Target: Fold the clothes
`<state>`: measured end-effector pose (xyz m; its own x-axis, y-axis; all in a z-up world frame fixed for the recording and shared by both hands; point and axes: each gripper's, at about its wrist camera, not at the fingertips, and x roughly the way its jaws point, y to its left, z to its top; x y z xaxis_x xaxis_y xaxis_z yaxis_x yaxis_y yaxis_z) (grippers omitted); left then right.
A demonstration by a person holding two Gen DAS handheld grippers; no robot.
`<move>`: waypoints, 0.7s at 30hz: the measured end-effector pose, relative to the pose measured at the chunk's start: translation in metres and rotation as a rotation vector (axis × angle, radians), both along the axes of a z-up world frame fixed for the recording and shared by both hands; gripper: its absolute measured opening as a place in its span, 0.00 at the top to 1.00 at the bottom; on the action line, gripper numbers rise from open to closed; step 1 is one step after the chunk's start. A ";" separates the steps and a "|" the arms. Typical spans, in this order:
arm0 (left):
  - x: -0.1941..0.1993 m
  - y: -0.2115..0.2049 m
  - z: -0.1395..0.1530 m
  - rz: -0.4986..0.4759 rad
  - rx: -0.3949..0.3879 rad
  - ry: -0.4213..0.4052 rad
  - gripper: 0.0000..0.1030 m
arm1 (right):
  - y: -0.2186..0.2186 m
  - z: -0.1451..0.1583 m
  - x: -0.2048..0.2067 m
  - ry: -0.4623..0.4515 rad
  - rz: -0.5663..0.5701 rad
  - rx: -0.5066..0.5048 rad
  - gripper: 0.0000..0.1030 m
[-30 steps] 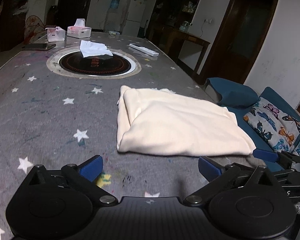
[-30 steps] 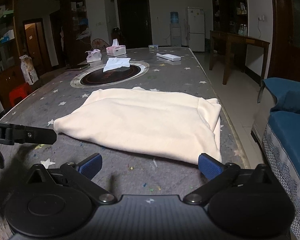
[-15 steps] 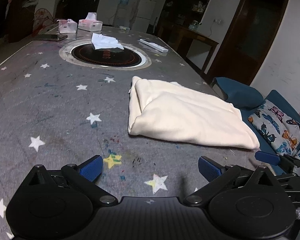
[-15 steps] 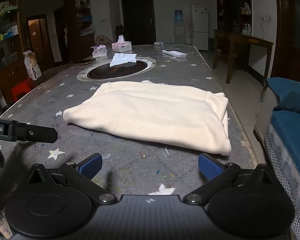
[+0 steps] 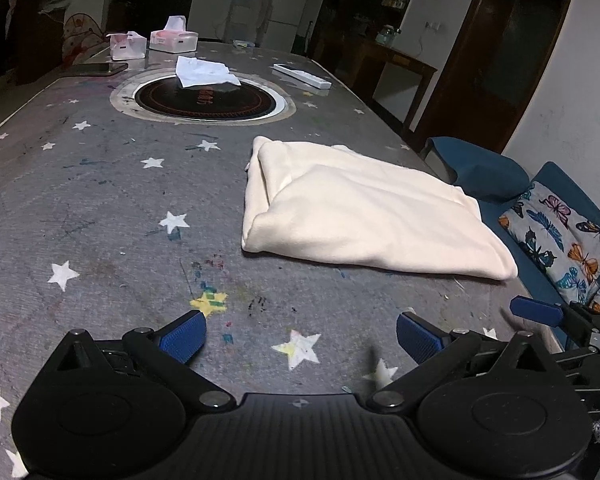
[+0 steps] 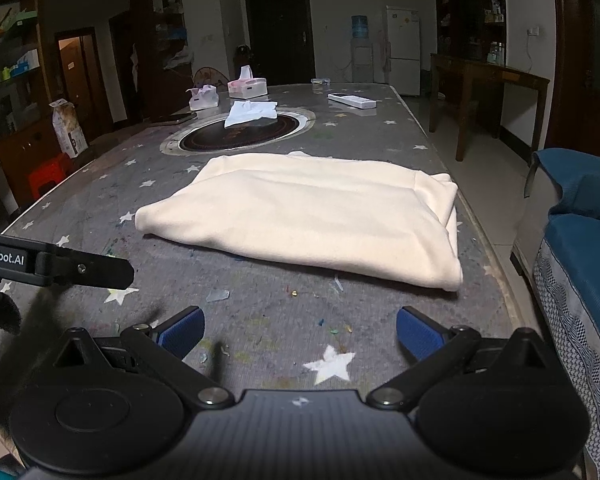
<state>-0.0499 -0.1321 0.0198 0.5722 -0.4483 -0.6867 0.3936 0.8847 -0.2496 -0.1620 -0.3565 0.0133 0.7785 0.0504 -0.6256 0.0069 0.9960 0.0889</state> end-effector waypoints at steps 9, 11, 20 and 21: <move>-0.002 -0.008 -0.002 -0.011 0.045 0.017 0.00 | 0.000 -0.003 -0.002 0.017 -0.012 0.011 0.00; -0.003 -0.009 -0.003 -0.014 0.048 0.019 0.00 | 0.001 -0.006 -0.003 0.028 -0.011 0.011 0.00; -0.007 -0.015 0.000 -0.030 0.053 0.015 0.00 | 0.007 -0.010 -0.007 0.031 -0.007 -0.016 0.00; -0.007 -0.016 0.000 -0.033 0.054 0.015 0.00 | 0.009 -0.011 -0.007 0.031 -0.006 -0.028 0.00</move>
